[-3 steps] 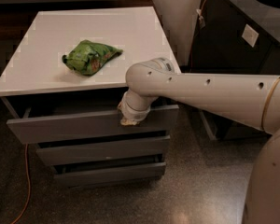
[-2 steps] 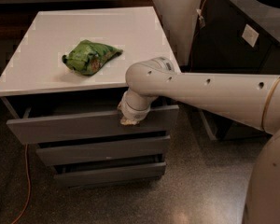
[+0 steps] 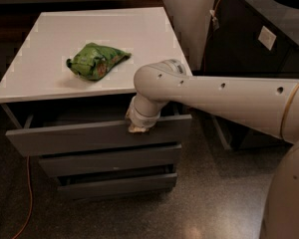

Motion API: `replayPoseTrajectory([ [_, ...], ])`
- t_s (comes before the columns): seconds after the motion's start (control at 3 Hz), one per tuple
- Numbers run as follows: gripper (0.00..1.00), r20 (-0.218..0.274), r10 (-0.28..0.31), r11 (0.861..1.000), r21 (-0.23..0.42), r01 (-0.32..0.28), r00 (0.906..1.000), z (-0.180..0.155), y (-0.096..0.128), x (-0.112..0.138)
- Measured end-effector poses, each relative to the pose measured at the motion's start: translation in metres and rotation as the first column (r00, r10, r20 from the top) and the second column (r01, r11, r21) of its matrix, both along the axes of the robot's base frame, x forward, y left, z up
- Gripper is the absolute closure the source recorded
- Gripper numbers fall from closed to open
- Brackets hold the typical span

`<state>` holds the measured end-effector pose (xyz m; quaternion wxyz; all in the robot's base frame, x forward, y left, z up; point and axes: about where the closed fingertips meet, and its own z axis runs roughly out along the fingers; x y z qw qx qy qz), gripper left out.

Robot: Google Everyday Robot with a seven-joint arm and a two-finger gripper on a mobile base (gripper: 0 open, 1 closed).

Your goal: Open top drawer

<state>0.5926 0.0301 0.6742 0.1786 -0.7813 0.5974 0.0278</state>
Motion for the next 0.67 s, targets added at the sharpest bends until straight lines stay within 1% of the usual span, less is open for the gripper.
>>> replayPoseTrajectory([
  [0.67,1.0,0.0,0.0,1.0,0.0,0.0,1.0,0.0036,0.0,-0.0001],
])
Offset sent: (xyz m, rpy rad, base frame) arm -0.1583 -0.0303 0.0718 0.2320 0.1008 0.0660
